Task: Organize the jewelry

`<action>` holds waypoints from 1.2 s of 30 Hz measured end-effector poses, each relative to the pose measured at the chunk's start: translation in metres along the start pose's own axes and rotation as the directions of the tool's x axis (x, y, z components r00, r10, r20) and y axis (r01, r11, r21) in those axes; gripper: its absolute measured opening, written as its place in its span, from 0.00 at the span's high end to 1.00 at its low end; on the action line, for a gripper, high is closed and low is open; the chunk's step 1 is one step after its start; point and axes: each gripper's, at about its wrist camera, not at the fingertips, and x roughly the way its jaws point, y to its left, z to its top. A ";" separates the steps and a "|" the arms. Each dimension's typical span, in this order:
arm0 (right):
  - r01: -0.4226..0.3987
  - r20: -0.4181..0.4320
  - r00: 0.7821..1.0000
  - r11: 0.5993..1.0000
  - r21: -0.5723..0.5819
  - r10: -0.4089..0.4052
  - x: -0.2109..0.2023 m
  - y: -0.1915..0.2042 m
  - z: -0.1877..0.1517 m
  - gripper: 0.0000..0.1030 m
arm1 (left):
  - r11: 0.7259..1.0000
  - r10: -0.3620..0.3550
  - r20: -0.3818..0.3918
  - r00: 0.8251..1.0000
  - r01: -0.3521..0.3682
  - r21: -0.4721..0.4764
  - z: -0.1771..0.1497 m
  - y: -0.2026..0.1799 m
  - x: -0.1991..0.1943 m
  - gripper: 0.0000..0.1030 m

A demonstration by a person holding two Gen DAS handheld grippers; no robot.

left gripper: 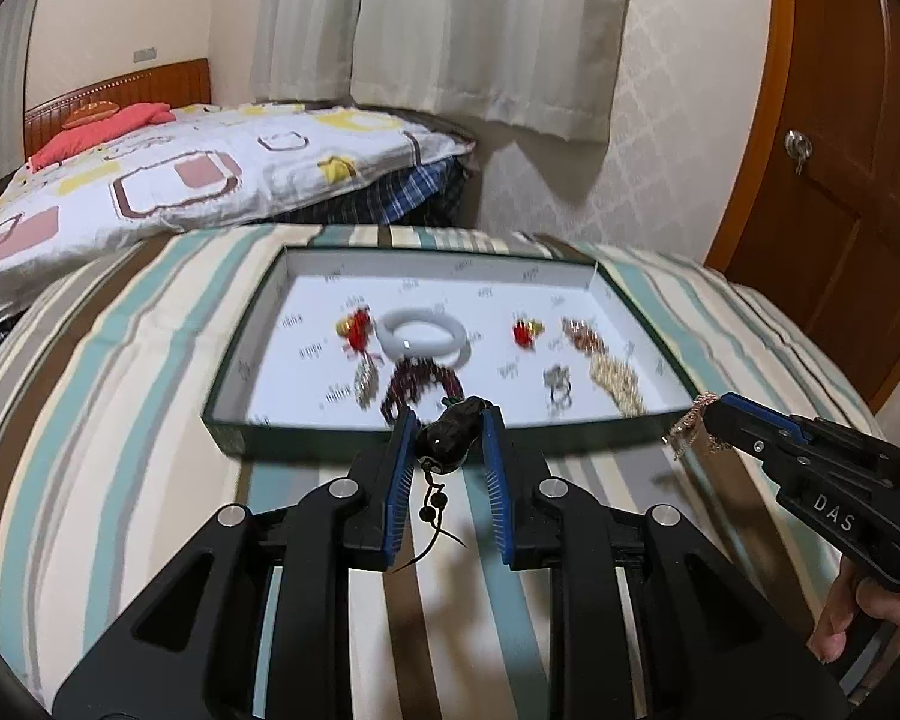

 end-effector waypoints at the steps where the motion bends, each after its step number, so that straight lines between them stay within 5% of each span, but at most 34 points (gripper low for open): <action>1: -0.001 0.008 1.000 1.000 0.001 0.001 -0.001 0.001 0.003 0.91 | 1.000 0.001 0.006 1.000 -0.001 -0.004 0.002 0.001 -0.001 0.78; 19: -0.013 0.133 0.991 1.000 -0.019 0.015 0.021 0.001 0.072 0.91 | 0.999 0.035 0.135 0.990 -0.031 -0.032 0.073 0.017 0.017 0.78; 36: 0.044 0.092 0.995 0.998 -0.033 -0.041 0.104 -0.020 0.112 0.91 | 0.993 0.113 0.054 0.992 -0.111 -0.033 0.106 0.045 0.115 0.78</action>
